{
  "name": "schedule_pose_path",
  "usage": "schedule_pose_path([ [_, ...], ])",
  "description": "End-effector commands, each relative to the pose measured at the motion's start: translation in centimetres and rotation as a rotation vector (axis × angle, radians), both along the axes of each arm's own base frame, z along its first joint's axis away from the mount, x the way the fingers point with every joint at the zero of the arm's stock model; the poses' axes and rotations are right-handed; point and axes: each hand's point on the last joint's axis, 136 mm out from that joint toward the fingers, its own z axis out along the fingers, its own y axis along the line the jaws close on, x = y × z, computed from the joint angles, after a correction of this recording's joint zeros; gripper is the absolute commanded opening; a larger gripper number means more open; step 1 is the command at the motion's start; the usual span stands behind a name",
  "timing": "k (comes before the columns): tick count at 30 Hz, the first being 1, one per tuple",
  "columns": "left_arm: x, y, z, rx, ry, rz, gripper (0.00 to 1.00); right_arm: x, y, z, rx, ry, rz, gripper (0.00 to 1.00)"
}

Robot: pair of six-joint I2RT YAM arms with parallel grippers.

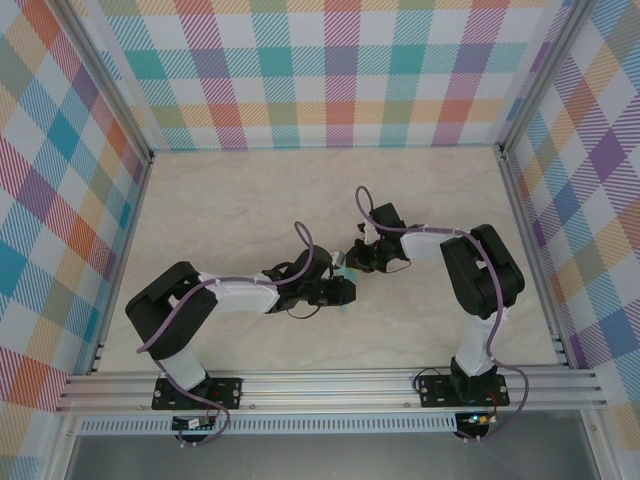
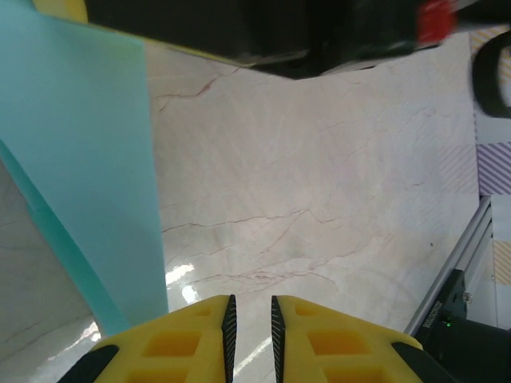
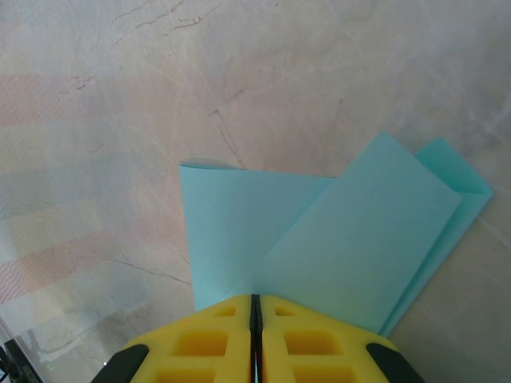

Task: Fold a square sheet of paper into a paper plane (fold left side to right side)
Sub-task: Fold the wing for the fifth time at the center of the table.

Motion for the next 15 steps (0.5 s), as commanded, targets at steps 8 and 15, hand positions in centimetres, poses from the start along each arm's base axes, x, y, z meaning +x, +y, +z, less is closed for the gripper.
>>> schedule_pose_path([
  [8, -0.5, 0.0, -2.2, 0.041, 0.031, -0.007, 0.21, -0.8, -1.6, -2.1, -0.114, 0.040, -0.006, 0.10],
  [15, -1.0, 0.4, -3.3, 0.054, 0.053, -0.007, 0.21, -0.8, -1.6, -2.2, -0.119, 0.042, -0.002, 0.10],
])
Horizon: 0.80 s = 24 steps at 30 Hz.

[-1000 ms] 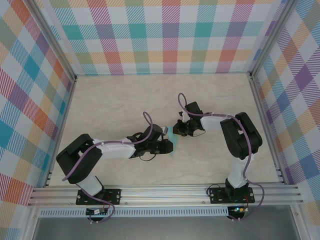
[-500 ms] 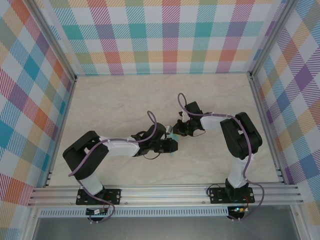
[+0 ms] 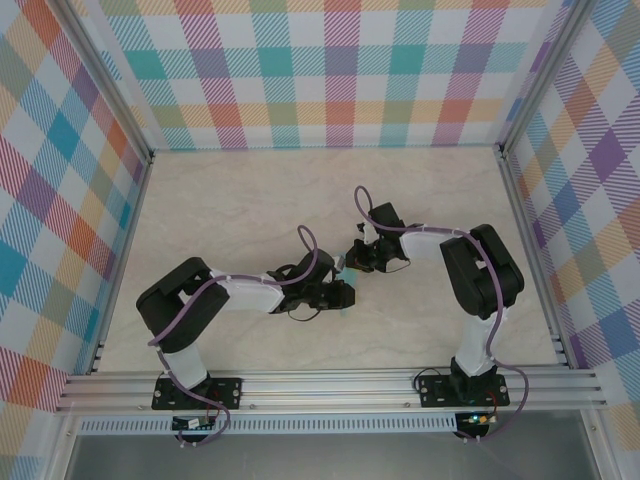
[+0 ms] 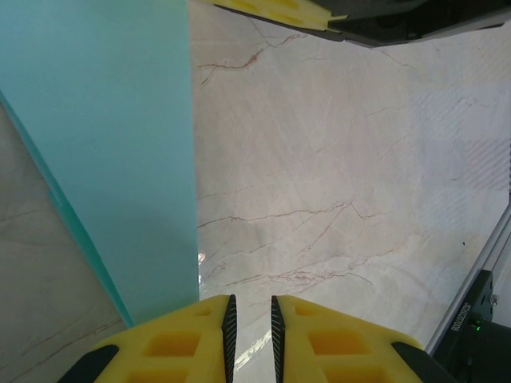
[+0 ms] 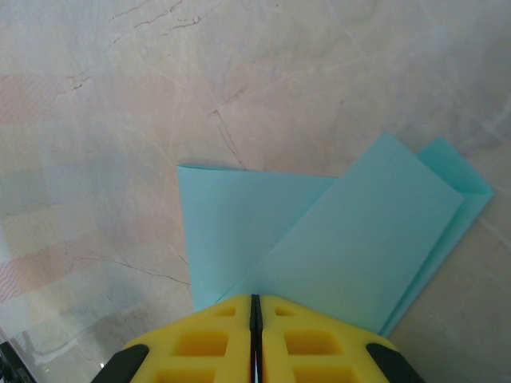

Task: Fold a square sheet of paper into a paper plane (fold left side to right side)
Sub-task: Fold the wing for the fifth time at the center of the table.

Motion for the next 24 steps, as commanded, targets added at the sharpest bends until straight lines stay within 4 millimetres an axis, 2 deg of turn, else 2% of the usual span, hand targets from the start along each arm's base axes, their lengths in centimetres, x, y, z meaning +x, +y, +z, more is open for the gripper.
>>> schedule_pose_path([
  [1, -0.8, 0.3, -1.4, 0.023, 0.022, -0.008, 0.21, -0.8, -1.6, -2.3, -0.105, 0.045, -0.004, 0.10],
  [9, -1.2, 0.8, -2.5, 0.053, 0.043, -0.005, 0.20, -0.8, -1.6, -2.2, -0.107, 0.042, 0.000, 0.10],
  [24, -4.2, 2.3, -3.8, 0.123, 0.084, -0.039, 0.18, -0.6, -1.9, -2.2, -0.131, 0.039, -0.001, 0.10],
])
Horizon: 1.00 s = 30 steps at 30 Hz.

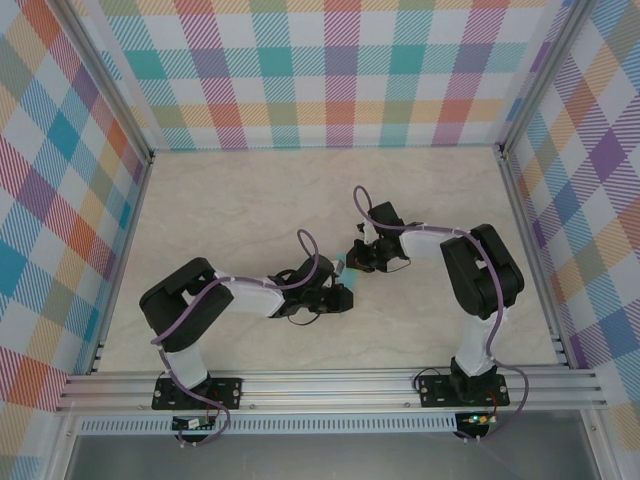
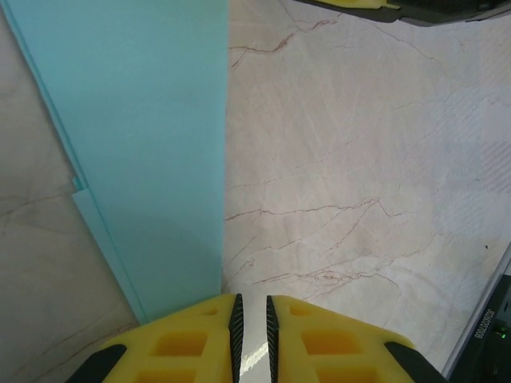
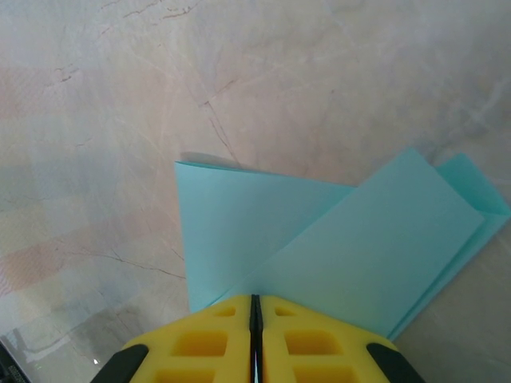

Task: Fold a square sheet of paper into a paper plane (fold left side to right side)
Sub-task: Fold the wing for the fifth time at the center of the table.

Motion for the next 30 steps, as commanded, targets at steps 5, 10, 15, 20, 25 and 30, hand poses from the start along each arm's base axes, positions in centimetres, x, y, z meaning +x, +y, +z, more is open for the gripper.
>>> schedule_pose_path([
  [5, -4.5, 2.5, -2.7, 0.113, 0.112, -0.053, 0.17, -0.3, -1.7, -2.3, -0.119, 0.036, -0.012, 0.10],
  [10, -5.1, 2.8, -2.2, 0.104, 0.107, -0.063, 0.17, -0.2, -2.0, -2.5, -0.142, 0.043, -0.015, 0.10],
  [15, -5.9, 2.6, -2.1, 0.103, 0.110, -0.092, 0.16, 0.0, -2.0, -2.5, -0.149, 0.046, -0.016, 0.10],
  [20, -6.4, 2.8, -2.3, 0.118, 0.115, -0.099, 0.16, 0.1, -2.0, -2.4, -0.152, 0.046, -0.015, 0.10],
  [25, -6.8, 3.2, -2.3, 0.125, 0.119, -0.098, 0.16, 0.0, -2.0, -2.5, -0.154, 0.050, -0.015, 0.10],
  [30, -7.2, 3.5, -2.4, 0.131, 0.125, -0.095, 0.16, 0.1, -2.0, -2.5, -0.156, 0.051, -0.016, 0.10],
])
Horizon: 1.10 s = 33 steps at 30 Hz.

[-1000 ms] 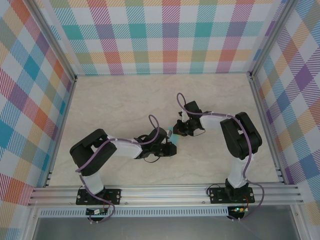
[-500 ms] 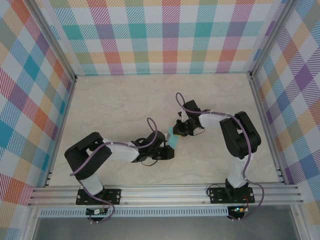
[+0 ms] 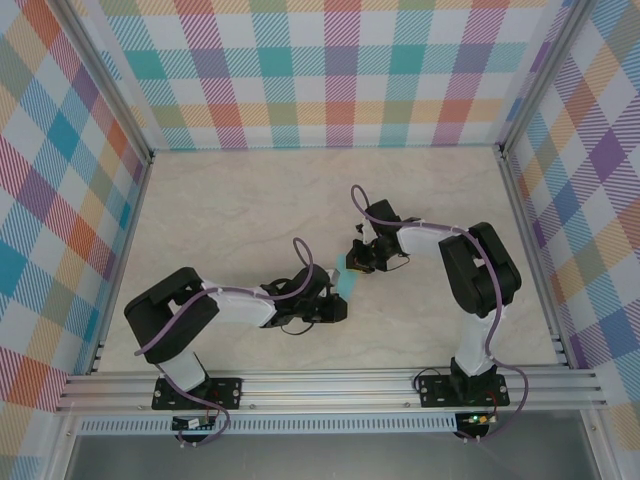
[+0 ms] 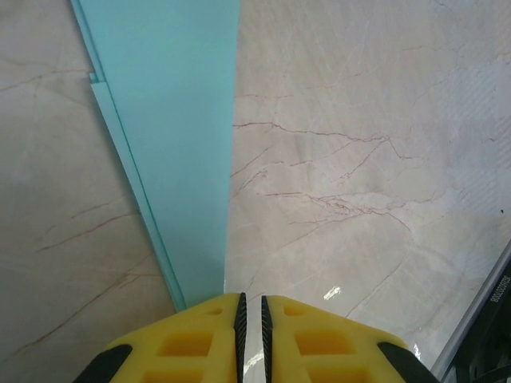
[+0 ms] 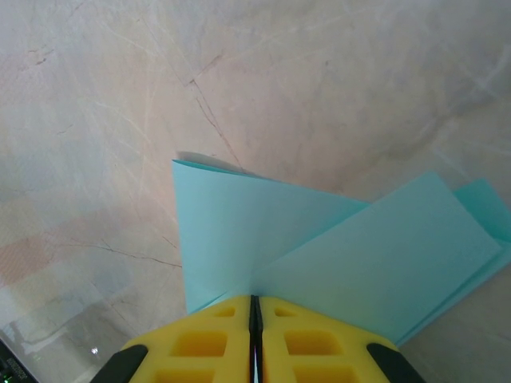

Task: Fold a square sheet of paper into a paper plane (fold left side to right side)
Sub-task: Fold the wing for the fifth time at the center of the table.

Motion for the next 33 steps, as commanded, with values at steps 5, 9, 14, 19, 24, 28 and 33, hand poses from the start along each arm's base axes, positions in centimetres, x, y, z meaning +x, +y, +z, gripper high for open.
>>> schedule_pose_path([
  [5, -4.7, 2.3, -2.2, 0.097, 0.126, -0.070, 0.15, 0.5, -1.9, -2.5, -0.118, 0.001, -0.021, 0.10],
  [9, -3.8, 2.5, -0.2, 0.077, 0.070, -0.037, 0.15, 0.4, -1.9, -2.4, -0.114, 0.000, -0.018, 0.10],
  [14, -2.0, 2.4, 3.6, 0.020, -0.008, -0.003, 0.16, 0.4, -1.8, -2.3, -0.112, 0.000, -0.019, 0.10],
  [19, -1.2, 0.7, 5.3, -0.033, -0.027, -0.038, 0.17, 0.5, -1.8, -2.2, -0.113, -0.001, -0.014, 0.10],
  [24, -0.2, -1.1, 4.6, -0.048, -0.014, -0.059, 0.17, 0.4, -1.8, -2.2, -0.114, 0.002, -0.015, 0.10],
  [28, 0.3, -2.4, 3.7, -0.062, 0.006, -0.079, 0.17, 0.4, -1.8, -2.1, -0.116, 0.005, -0.013, 0.10],
  [33, 0.5, -2.0, 1.9, -0.016, 0.020, -0.065, 0.17, 0.4, -1.8, -2.0, -0.115, 0.002, -0.013, 0.10],
])
